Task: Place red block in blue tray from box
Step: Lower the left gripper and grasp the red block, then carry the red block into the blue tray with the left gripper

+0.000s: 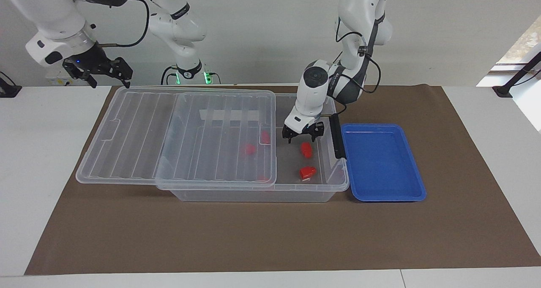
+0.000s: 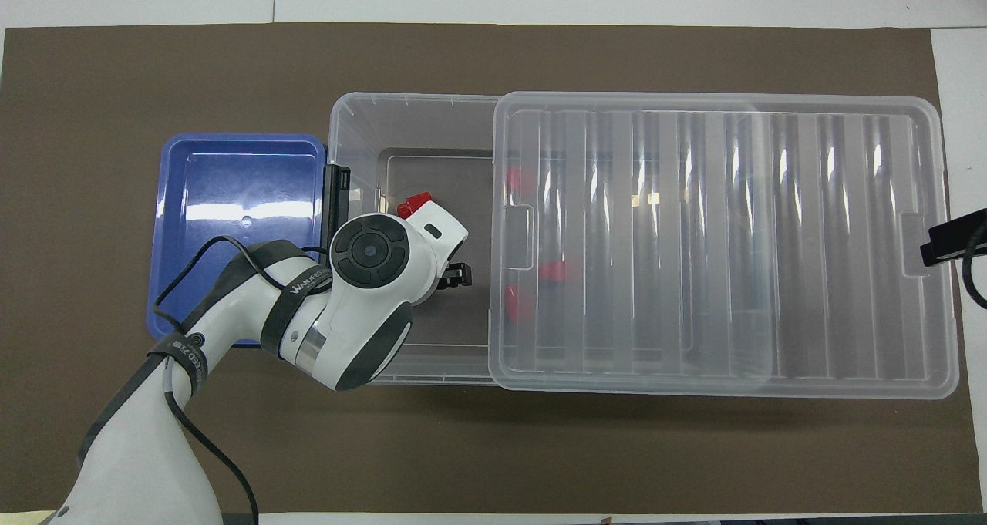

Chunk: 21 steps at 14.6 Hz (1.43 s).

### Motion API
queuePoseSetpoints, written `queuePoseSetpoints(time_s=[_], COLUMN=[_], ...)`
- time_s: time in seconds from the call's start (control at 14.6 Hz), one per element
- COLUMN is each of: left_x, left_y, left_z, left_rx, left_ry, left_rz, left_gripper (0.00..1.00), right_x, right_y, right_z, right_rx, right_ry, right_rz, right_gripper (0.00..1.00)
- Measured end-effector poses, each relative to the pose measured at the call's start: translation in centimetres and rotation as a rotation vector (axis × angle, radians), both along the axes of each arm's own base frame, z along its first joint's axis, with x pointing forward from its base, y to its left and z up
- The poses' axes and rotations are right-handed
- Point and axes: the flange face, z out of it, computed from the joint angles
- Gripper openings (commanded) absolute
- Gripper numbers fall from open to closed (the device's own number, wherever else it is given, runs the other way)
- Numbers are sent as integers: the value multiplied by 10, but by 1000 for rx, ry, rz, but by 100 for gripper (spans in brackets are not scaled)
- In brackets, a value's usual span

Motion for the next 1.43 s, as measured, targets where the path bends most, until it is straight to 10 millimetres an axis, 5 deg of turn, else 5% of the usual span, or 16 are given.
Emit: queuePoseSetpoints(time_s=[0.27, 0.34, 0.48, 0.96, 1.43], left_x=[-1, 0, 1, 4, -13], left_y=[1, 2, 1, 0, 10], left_z=[-9, -15, -24, 1, 92], left_rx=[12, 29, 51, 25, 15], left_ry=[-6, -17, -29, -73, -129], left_rz=[53, 59, 70, 140, 149], left_gripper=[97, 82, 2, 0, 0], right_x=[0, 3, 7, 13, 18], right_y=[6, 5, 5, 7, 7], right_z=[1, -1, -3, -6, -10], right_rx=[-5, -6, -8, 4, 22], right_ry=[-27, -43, -69, -110, -86], right_rz=[3, 3, 4, -11, -31], right_gripper=[100, 100, 100, 100, 100])
